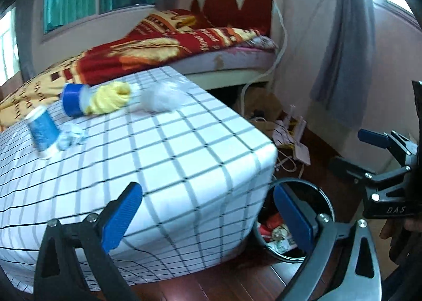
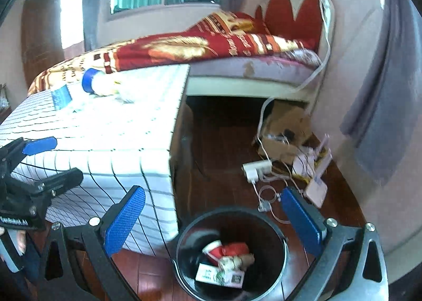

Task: Collect trash
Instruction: 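Move both tools back over the table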

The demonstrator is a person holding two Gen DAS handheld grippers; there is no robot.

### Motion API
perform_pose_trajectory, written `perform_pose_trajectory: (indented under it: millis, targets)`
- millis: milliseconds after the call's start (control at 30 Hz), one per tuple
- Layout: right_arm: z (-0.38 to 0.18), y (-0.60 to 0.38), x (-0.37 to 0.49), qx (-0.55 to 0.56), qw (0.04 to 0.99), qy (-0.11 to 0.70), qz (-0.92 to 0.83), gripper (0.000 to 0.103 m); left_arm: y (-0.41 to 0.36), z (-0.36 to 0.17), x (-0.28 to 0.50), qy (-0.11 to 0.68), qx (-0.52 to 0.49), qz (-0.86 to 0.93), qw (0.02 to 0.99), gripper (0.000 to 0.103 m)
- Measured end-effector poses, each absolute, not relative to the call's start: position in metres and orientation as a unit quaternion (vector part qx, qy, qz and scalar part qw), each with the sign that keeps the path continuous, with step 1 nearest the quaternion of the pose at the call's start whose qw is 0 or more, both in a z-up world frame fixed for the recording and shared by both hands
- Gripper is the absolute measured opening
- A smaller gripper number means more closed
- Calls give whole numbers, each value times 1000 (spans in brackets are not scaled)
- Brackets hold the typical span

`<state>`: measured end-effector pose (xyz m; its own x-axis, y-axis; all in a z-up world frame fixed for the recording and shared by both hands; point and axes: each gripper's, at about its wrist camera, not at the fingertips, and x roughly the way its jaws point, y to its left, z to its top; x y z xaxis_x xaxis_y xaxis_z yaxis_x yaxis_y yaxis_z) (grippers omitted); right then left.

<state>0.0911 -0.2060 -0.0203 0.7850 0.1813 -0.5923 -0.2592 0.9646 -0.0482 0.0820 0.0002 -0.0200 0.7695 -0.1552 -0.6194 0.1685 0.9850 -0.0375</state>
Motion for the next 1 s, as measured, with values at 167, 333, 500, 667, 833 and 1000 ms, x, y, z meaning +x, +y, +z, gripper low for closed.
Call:
perform_pose_trajectory:
  millis: [167, 333, 500, 667, 833, 1000]
  targets:
    - [-11, -182, 100, -55, 948, 281, 136, 103, 39, -18, 84, 324, -7, -49, 945, 100]
    - [-1, -149, 110, -50, 942, 287, 165, 103, 75, -20, 80, 323, -17, -17, 946, 100]
    - [23, -110, 113, -55, 946, 251, 197, 103, 117, -19, 77, 313, -29, 32, 949, 100]
    - [33, -73, 135, -69, 944, 250, 203, 103, 166, -19, 88, 305, -46, 74, 948, 96]
    - [29, -48, 172, -74, 937, 272, 205, 103, 198, -23, 111, 312, -52, 96, 944, 87]
    - [16, -34, 212, -70, 931, 297, 203, 102, 217, -24, 136, 312, -48, 113, 942, 87]
